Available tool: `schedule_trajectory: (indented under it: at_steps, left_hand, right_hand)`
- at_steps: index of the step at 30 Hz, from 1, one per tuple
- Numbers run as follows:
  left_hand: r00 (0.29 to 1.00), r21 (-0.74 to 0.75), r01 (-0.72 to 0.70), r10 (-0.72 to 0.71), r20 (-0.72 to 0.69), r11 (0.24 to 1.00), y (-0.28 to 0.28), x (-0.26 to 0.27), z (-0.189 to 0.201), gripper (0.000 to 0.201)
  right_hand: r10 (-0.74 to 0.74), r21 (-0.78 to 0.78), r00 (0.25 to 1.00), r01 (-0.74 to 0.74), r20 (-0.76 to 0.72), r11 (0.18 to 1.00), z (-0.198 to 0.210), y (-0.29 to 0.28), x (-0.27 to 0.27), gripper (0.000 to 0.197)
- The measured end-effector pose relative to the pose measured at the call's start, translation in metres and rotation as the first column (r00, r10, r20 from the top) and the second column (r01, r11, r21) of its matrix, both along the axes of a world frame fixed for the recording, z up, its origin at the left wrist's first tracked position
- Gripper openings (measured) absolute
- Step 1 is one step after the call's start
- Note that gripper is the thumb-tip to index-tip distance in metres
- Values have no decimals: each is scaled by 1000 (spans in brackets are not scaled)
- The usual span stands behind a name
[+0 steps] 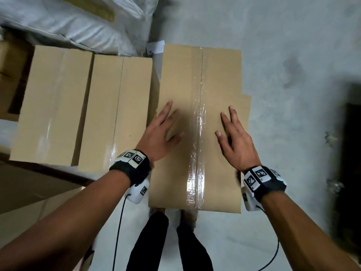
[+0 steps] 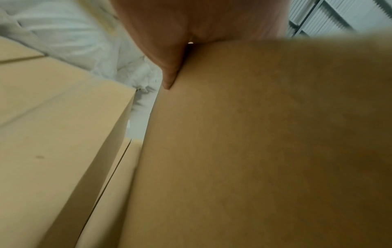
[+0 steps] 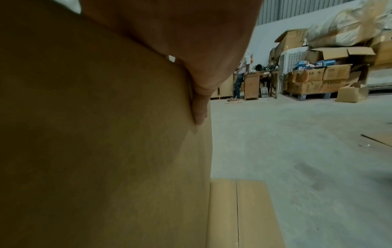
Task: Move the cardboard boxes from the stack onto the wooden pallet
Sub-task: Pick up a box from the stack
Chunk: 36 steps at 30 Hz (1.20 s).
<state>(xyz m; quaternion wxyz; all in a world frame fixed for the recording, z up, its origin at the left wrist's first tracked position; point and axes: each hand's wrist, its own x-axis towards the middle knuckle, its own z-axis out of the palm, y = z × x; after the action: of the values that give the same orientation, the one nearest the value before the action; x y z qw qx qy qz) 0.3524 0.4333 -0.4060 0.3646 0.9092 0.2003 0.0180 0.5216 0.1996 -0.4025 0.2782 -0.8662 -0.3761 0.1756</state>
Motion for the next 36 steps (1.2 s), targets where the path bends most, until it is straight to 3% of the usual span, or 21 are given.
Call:
schedule_trajectory:
  at_steps: [11,18,26,36]
  left_hand:
    - [992,5,-126,126,32,992,-68,-78,235,76]
    - [961,81,-270,263,88,959,-100,-164,349,75]
    - [890,164,-444,413,192,881,-94,-287,408,75]
    - [682,184,-729,675,281,659,-108,-507,449,75]
  right_hand:
    - [92,101,991,-101,92,990,221,-48,-47,57]
    - [219,169,964,-244,154,955,331,-48,-103,57]
    - [366,270,911,-407,191,873,395,-1,-198,58]
    - [640,287,722,-692,263,662,444,84,-384,58]
